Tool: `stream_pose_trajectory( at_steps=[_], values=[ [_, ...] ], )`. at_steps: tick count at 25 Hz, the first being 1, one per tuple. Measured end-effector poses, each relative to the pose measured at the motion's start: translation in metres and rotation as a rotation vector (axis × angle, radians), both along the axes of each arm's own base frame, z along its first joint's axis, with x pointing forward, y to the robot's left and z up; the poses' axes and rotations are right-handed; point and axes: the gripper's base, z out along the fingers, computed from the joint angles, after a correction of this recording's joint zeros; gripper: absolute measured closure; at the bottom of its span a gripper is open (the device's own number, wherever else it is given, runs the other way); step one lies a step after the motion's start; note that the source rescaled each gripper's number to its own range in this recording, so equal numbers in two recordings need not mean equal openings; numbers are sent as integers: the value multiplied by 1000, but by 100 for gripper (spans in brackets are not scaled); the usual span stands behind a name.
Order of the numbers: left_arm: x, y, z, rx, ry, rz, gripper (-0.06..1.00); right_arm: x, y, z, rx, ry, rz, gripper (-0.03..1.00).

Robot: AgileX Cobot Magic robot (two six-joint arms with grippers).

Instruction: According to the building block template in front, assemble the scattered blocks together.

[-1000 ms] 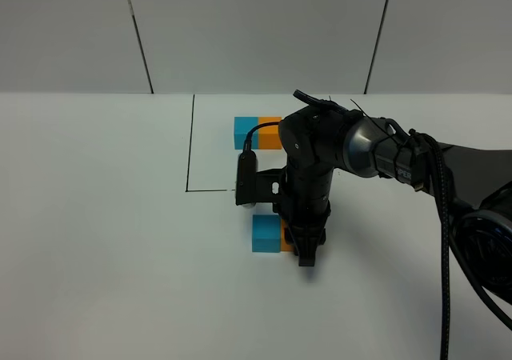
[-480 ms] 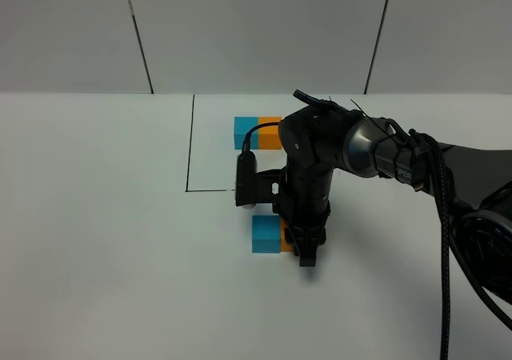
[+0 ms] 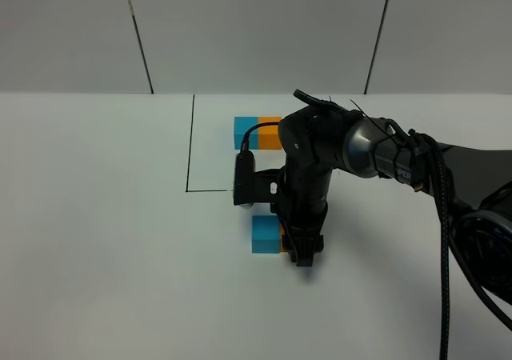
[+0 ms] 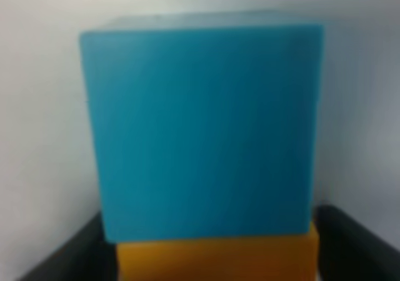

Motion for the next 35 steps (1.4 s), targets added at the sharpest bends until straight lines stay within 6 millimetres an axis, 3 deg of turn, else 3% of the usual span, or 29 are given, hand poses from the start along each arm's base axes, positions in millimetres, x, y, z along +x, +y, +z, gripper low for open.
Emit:
stream_pose_trajectory(
  at_steps=[4, 6, 11, 17, 21, 26, 30, 35],
  values=[
    [0, 0, 0, 0, 0, 0, 26, 0, 0, 0, 8, -2, -48, 10],
    [0, 0, 0, 0, 0, 0, 26, 0, 0, 2, 13, -4, -82, -1],
    [0, 0, 0, 0, 0, 0, 26, -3, -2, 25, 18, -11, -134, -3],
    [0, 0, 0, 0, 0, 0, 26, -13, -16, 91, 81, -39, -340, -3],
    [0, 0, 0, 0, 0, 0, 27, -7, -57, 127, 158, -84, -612, -3],
    [0, 0, 0, 0, 0, 0, 27, -22, -141, 154, 269, -247, -954, -3],
    [0, 0, 0, 0, 0, 0, 27, -74, -203, 170, 323, -362, -1151, -2],
    [0, 0, 0, 0, 0, 0, 27, -162, -246, 184, 388, -429, -1404, -2]
  ],
)
